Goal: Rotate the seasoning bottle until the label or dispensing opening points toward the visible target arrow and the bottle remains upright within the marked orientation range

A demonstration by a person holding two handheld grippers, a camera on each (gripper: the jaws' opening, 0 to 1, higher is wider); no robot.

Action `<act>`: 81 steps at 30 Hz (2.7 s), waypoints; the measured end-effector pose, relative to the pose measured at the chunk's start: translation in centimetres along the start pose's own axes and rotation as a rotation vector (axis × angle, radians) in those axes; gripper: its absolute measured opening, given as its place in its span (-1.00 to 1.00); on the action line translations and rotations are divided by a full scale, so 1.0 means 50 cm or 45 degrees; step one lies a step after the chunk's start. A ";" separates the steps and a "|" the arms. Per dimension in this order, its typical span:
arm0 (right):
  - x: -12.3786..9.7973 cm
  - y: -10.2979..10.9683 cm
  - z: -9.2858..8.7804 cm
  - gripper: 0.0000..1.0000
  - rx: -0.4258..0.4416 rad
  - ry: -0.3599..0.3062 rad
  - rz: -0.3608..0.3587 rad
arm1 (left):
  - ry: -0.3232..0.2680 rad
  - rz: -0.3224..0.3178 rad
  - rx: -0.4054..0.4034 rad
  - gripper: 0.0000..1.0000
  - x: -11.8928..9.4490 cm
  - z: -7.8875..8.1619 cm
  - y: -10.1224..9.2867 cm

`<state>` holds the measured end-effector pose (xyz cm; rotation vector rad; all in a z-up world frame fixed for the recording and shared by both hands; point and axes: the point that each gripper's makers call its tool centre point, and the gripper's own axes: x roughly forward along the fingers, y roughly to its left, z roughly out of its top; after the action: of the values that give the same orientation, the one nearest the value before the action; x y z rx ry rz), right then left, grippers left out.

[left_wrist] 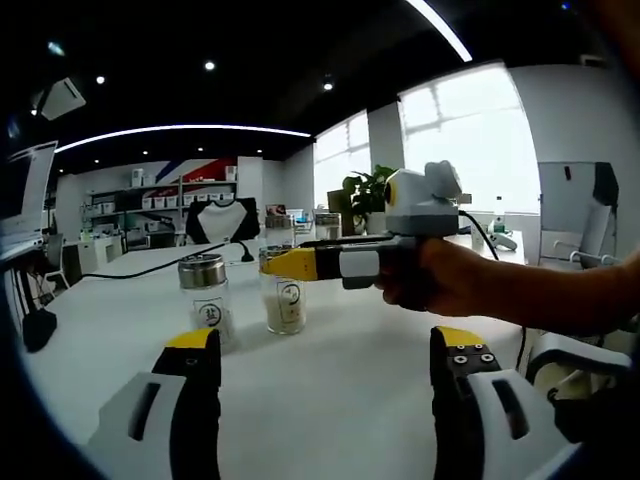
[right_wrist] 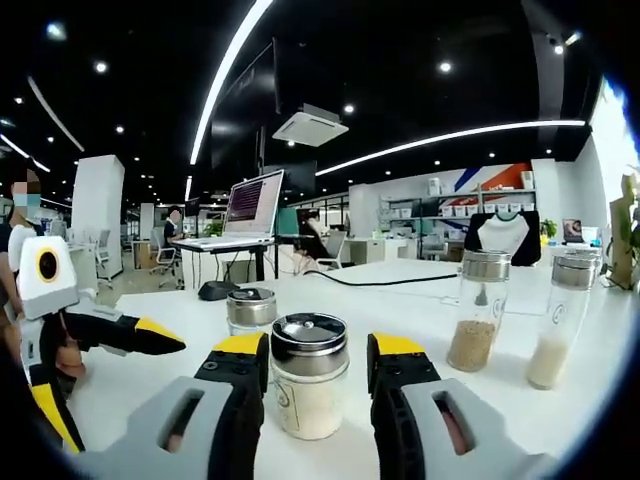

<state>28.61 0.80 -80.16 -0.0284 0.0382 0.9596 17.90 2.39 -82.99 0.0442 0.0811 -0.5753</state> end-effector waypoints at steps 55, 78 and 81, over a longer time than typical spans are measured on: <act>-0.027 -0.185 0.070 0.49 -0.116 0.028 -0.344 | -0.015 -0.059 0.027 0.99 -0.021 0.019 0.018; 0.035 -0.278 0.050 0.39 -0.104 0.067 -0.489 | -0.048 -0.018 0.107 0.90 -0.030 0.034 0.048; 0.039 -0.282 0.044 0.38 -0.116 0.085 -0.501 | -0.092 0.076 0.134 0.80 -0.037 0.048 0.071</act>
<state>41.30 -5.61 -77.96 -0.1473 0.0484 0.5665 18.42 6.21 -80.38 0.1279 -0.0208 -0.5204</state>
